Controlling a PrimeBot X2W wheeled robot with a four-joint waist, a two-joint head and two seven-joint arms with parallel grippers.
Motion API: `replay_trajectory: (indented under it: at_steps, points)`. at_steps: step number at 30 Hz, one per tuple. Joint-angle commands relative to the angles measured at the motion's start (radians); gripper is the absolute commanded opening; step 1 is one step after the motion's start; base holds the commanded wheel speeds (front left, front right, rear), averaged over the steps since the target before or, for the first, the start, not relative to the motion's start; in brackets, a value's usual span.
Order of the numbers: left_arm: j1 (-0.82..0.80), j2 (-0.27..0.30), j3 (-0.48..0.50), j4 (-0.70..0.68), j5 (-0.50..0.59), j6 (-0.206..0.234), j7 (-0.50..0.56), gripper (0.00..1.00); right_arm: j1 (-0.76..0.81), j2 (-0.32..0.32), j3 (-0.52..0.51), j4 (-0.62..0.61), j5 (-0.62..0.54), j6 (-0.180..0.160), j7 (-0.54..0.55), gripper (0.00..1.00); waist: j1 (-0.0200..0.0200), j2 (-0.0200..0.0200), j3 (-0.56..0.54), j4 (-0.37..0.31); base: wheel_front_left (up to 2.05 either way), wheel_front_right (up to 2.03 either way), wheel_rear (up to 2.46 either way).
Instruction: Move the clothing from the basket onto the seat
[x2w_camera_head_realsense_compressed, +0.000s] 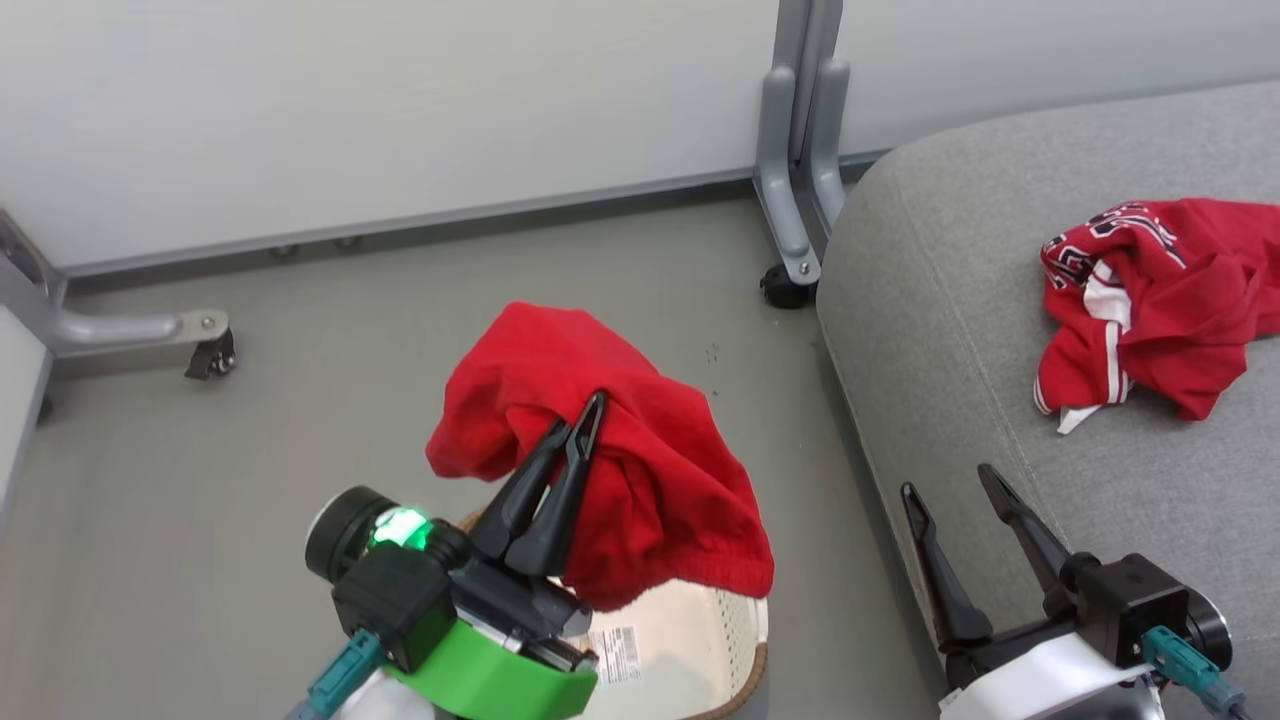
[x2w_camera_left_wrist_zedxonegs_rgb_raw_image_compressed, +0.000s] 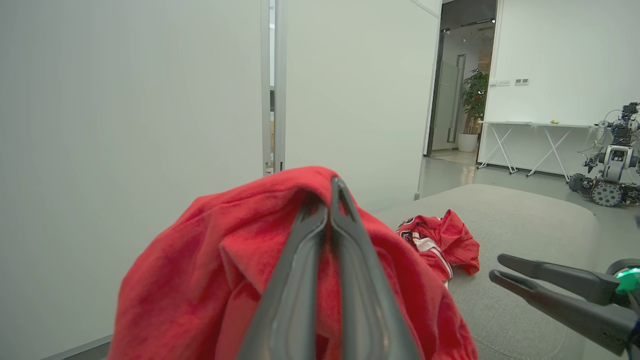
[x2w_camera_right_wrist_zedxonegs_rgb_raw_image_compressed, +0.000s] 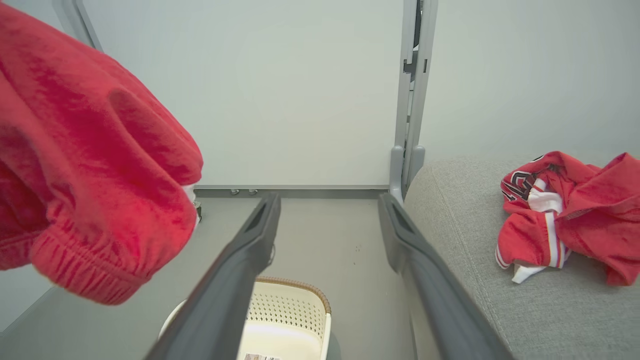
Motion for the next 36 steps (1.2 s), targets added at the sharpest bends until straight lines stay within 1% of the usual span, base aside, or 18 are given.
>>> replay_trajectory:
  at_steps: [1,7,24,28,30,36]
  points:
    - [0.019,-0.002,0.001,-0.006,-0.001,-0.003,-0.003,0.00,0.017,-0.002,-0.001,-0.009,0.002,0.000,0.005,1.00,0.0001,0.0000,-0.034,-0.001,0.00,0.00,0.00]
    - [0.044,-0.003,-0.002,0.002,-0.003,-0.003,-0.003,0.00,0.035,0.003,0.002,-0.018,0.009,0.000,0.018,1.00,0.0001,0.0000,-0.048,0.001,0.00,0.00,0.00]
    - [0.044,-0.008,0.004,0.027,-0.008,-0.003,-0.003,0.00,0.031,0.006,0.018,-0.018,0.029,0.000,0.027,1.00,0.0001,0.0000,-0.058,0.000,0.00,0.00,0.00]
    - [0.037,-0.007,0.007,0.032,-0.005,-0.003,-0.003,0.00,0.007,-0.008,0.065,-0.037,0.049,0.000,0.038,1.00,0.0001,0.0000,-0.054,0.003,0.00,0.00,0.00]
    - [0.031,-0.006,0.009,0.033,-0.003,-0.003,-0.003,0.00,-0.014,-0.022,0.109,-0.051,0.065,0.000,0.048,1.00,0.0001,0.0000,-0.050,0.006,0.00,0.00,0.00]
    - [0.009,-0.003,0.001,0.035,-0.003,-0.003,-0.003,0.00,-0.106,-0.072,0.295,-0.060,0.139,0.000,0.079,1.00,0.0001,0.0000,-0.035,0.024,0.00,0.00,0.00]
